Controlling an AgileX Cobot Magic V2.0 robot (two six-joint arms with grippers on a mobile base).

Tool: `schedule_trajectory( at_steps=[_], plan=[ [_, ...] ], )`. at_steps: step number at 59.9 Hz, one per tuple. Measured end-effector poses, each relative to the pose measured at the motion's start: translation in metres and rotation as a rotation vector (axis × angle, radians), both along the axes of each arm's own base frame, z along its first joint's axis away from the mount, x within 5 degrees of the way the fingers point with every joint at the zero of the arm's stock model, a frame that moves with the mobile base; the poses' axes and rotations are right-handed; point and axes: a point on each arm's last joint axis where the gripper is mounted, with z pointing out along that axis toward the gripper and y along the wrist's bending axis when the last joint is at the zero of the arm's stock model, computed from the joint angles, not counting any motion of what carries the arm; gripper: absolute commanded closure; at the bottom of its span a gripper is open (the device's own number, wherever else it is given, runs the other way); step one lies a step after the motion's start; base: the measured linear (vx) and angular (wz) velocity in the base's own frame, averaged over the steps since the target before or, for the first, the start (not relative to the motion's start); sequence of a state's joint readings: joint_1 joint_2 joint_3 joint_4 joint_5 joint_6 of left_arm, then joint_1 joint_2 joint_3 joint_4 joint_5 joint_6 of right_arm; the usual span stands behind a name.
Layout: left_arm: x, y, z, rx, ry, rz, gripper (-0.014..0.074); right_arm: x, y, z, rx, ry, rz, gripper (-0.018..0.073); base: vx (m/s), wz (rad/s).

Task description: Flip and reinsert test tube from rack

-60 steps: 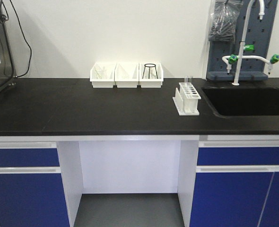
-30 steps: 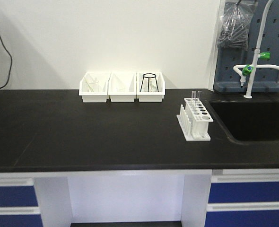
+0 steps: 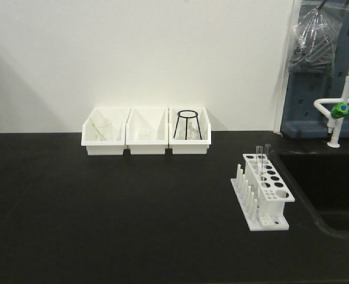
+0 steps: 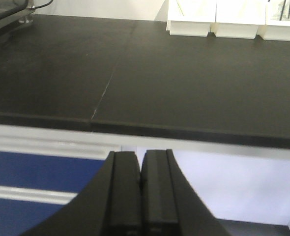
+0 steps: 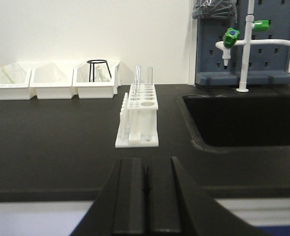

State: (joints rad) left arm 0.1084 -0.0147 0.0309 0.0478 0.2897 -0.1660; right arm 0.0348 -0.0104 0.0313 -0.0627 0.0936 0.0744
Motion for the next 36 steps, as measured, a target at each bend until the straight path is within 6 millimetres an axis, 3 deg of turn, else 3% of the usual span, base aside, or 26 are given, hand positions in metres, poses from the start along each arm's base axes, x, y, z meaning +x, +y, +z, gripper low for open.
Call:
schedule_trajectory(
  at_steps=[36],
  plan=[
    [0.0, 0.0, 0.0, 0.0, 0.0, 0.0, 0.0603, 0.0, 0.0, 0.0, 0.0, 0.0, 0.0, 0.0571, 0.4, 0.0]
  ],
)
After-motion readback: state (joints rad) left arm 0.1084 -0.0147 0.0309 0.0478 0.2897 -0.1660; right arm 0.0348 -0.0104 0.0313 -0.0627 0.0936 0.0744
